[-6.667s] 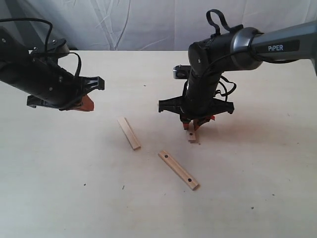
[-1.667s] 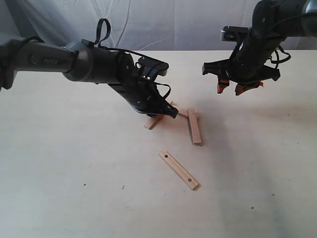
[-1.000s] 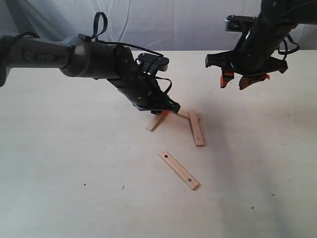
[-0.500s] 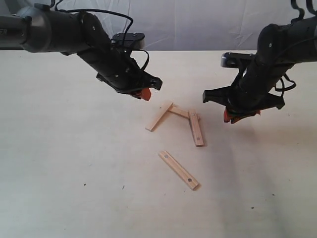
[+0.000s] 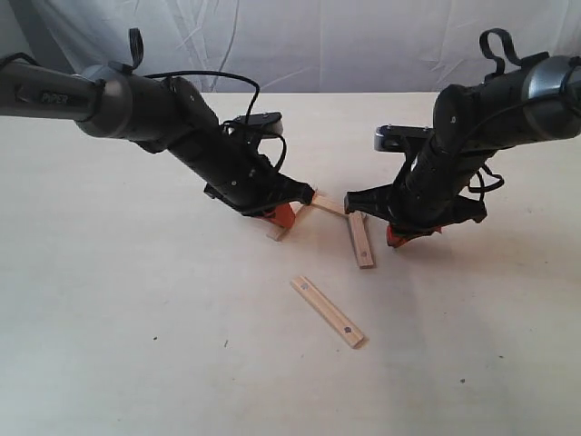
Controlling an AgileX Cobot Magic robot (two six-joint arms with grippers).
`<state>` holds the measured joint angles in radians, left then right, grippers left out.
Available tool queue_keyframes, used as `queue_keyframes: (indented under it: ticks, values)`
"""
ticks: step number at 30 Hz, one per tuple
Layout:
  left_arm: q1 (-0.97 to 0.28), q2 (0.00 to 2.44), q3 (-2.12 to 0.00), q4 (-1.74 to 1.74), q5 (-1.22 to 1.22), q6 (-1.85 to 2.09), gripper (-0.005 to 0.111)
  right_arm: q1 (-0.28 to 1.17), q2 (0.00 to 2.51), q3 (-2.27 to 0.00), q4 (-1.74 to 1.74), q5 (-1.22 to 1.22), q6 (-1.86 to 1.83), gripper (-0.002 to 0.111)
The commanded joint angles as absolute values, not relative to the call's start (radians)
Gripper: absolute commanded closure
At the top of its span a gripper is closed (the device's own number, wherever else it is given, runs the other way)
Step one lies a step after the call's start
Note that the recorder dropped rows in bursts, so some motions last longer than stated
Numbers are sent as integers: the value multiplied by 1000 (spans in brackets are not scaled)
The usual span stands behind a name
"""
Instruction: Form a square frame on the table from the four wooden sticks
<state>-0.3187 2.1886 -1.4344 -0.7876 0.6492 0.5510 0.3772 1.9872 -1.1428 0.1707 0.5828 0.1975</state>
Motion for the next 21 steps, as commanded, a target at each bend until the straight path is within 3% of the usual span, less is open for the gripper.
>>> queue_keyframes:
  ticks: [1,21]
  values:
    - [-321,2199,-1433,-796,628,556,107,379,2009,-1139,193,553,192,108]
    - [-321,2199,-1433,-792,622,556,107,442,2041,-1139,321,549,183,108]
